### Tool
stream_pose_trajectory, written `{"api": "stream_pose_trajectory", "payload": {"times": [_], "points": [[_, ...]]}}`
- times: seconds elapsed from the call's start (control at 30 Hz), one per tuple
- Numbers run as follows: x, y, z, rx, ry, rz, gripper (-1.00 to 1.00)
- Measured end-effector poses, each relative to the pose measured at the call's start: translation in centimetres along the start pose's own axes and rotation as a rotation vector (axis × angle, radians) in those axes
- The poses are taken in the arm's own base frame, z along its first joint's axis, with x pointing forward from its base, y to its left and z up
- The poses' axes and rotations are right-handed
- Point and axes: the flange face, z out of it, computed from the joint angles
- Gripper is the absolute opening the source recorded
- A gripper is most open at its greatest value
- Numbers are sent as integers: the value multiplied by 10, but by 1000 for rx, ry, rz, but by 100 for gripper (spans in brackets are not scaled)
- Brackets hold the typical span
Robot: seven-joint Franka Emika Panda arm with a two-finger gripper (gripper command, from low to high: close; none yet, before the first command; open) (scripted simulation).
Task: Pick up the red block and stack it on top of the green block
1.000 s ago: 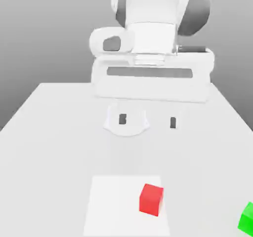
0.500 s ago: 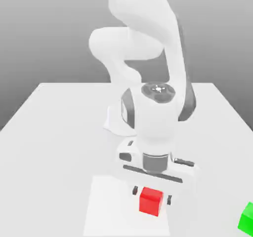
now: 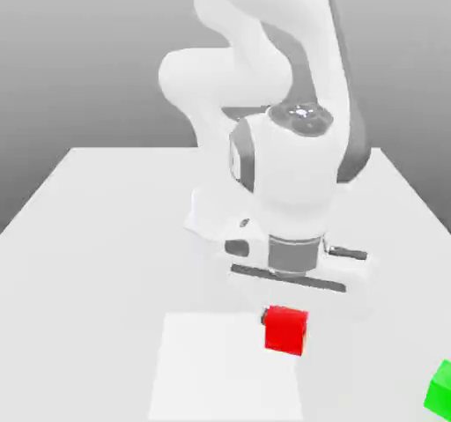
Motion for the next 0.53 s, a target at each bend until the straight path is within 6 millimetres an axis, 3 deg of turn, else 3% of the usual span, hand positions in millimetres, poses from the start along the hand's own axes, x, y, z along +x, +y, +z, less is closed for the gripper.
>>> {"api": "stream_pose_trajectory", "payload": {"times": [0.27, 0.33, 0.4, 0.43, 0.53], "points": [[-101, -116, -24, 1, -1, -592, -100], [-116, -129, -11, 2, 0, -660, -100], [-119, -132, 17, 3, 1, -677, -100], [-120, -132, 29, 2, 1, -681, 100], [-120, -132, 29, 2, 1, -681, 100]]}}
